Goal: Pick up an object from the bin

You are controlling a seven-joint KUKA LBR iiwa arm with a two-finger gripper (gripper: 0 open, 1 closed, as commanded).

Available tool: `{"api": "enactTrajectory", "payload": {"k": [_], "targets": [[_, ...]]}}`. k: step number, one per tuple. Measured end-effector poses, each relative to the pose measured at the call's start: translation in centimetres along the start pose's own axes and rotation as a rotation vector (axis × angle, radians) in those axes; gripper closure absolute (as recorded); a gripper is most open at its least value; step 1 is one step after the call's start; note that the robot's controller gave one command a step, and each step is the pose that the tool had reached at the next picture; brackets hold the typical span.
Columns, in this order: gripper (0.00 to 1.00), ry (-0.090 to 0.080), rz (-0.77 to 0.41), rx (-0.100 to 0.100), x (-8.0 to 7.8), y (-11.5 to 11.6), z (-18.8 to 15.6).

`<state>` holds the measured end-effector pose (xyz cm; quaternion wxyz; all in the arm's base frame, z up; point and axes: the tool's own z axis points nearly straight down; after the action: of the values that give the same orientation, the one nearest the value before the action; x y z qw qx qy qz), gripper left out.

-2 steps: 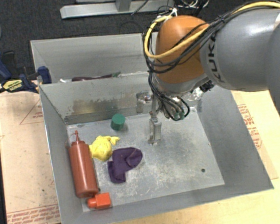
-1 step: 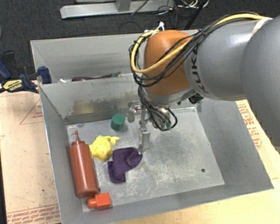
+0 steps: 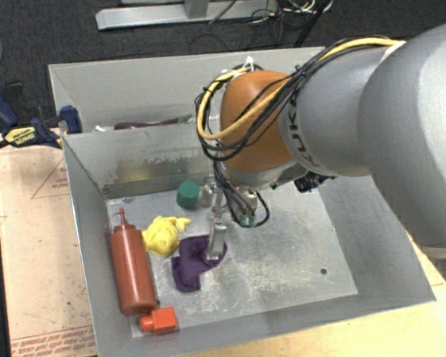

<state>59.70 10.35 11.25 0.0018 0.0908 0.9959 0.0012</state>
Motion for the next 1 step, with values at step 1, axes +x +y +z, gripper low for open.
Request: {"api": "enactTrajectory", "payload": {"k": [1], "targets": [[1.0, 0.001, -0.279, -0.003, 2.73, 0.5, 4.24]]}}
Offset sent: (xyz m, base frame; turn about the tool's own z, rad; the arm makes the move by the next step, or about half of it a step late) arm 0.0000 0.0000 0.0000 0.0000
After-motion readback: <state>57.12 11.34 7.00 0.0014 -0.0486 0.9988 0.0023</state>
